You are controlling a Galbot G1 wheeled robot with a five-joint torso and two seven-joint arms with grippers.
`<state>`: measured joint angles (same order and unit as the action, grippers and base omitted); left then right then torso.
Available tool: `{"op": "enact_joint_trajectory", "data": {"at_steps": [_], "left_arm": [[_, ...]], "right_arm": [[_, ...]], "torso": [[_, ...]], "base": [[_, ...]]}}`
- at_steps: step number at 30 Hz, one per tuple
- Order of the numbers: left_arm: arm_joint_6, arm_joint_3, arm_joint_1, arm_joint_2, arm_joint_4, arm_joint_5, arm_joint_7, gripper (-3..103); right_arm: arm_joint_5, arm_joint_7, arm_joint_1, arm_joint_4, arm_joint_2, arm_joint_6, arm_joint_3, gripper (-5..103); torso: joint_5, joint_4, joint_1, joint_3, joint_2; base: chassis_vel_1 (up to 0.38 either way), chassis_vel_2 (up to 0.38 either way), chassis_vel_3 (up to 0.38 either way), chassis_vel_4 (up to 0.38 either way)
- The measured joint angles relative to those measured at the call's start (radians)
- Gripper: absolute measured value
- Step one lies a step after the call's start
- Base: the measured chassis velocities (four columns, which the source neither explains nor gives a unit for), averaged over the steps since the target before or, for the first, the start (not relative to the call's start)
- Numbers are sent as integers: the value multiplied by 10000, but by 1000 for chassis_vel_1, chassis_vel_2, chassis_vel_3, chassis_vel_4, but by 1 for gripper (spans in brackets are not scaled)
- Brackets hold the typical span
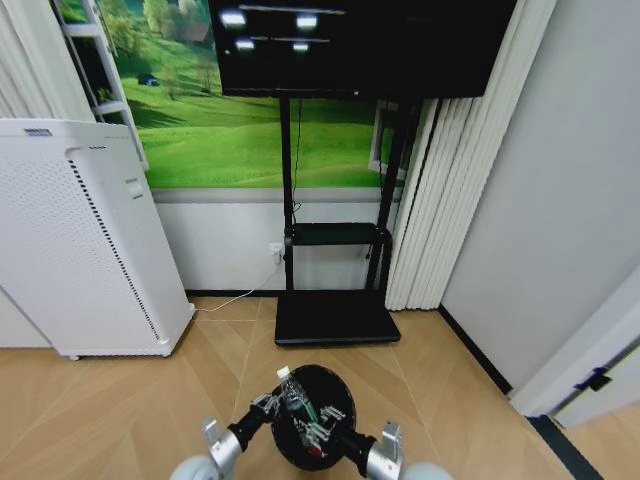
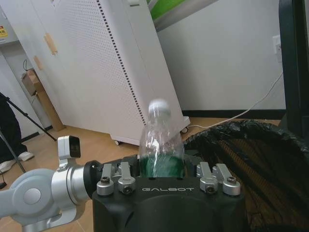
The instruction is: Pick up the trash bin and place the garbage on the floor into it.
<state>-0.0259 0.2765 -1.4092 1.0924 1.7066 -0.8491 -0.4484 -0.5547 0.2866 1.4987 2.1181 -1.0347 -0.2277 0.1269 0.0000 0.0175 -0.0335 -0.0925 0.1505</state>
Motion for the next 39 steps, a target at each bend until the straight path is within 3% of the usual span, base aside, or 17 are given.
{"op": "enact_joint_trajectory", "data": {"at_steps": [2,4,7,9,11,15,17,18,21,22,25,27,28,29,32,37,39], "left_arm": [[3,64,-34,-8,30,-1,44,7],[43,243,-146,-19,144,-28,144,7],[95,376,-247,-27,257,-83,252,7],[116,476,-285,-23,282,-85,424,7],[124,774,-412,65,388,-87,953,7],[67,1372,-769,292,672,-168,1847,7],[46,2501,-1288,599,1079,-182,2794,7],[46,2501,-1288,599,1079,-182,2794,7],[375,4520,-2366,913,1944,-346,3728,7],[375,4520,-2366,913,1944,-346,3728,7],[1216,6165,-3648,1394,2851,-809,4734,7],[1279,6398,-3829,1492,2945,-885,4794,7],[1508,7575,-4636,1997,3364,-1314,4897,7],[1508,7575,-4636,1997,3364,-1314,4897,7],[1646,9284,-5684,2693,3737,-2146,4831,7],[1367,10057,-6360,2855,3632,-2749,4606,7],[933,10294,-6710,2791,3209,-2852,4275,7]], "right_arm": [[27,-6,15,32,-40,53,27,57],[100,-13,72,155,-135,136,205,73],[98,-119,89,234,-226,262,353,79],[93,-302,132,307,-346,460,535,90],[-9,-668,195,502,-525,526,856,98],[-41,-1075,259,671,-699,560,1261,100],[52,-1406,507,755,-873,732,1930,100],[52,-1406,507,755,-873,732,1930,100],[182,-1867,795,745,-1052,745,2798,100],[182,-1867,795,745,-1052,745,2798,100],[273,-2187,1089,528,-1209,637,3271,100],[271,-2208,1110,507,-1236,632,3305,100],[228,-2334,1171,397,-1421,605,3473,100],[228,-2334,1171,397,-1421,605,3473,100],[153,-2427,1145,334,-1729,578,3744,100],[181,-2498,1295,329,-2007,578,4000,100],[240,-2500,1335,333,-2099,579,4057,100]], "torso": [[0,0,0,0,0],[-2,1,0,0,0],[0,0,0,0,0],[-1,0,0,0,0],[-1,4,0,1,0],[-2,-3,0,0,0],[-4,4,0,0,0],[-4,4,0,0,0],[1,-1,0,1,1],[1,-1,0,1,1],[-6,4,1,1,0],[-9,3,1,1,0],[5,-6,1,2,0],[5,-6,1,2,0],[5,-6,1,2,1],[-1,3,1,2,1],[-1,6,1,2,0]], "base": [[0,0,0,0],[0,0,0,0],[0,0,0,0],[0,0,0,0],[0,0,0,0],[0,0,0,0],[0,0,0,0],[0,0,0,0],[0,0,0,0],[0,0,0,0],[0,0,0,0],[0,0,0,0],[0,0,0,0],[0,0,0,0],[0,0,0,0],[0,0,0,0],[0,0,0,0]]}}
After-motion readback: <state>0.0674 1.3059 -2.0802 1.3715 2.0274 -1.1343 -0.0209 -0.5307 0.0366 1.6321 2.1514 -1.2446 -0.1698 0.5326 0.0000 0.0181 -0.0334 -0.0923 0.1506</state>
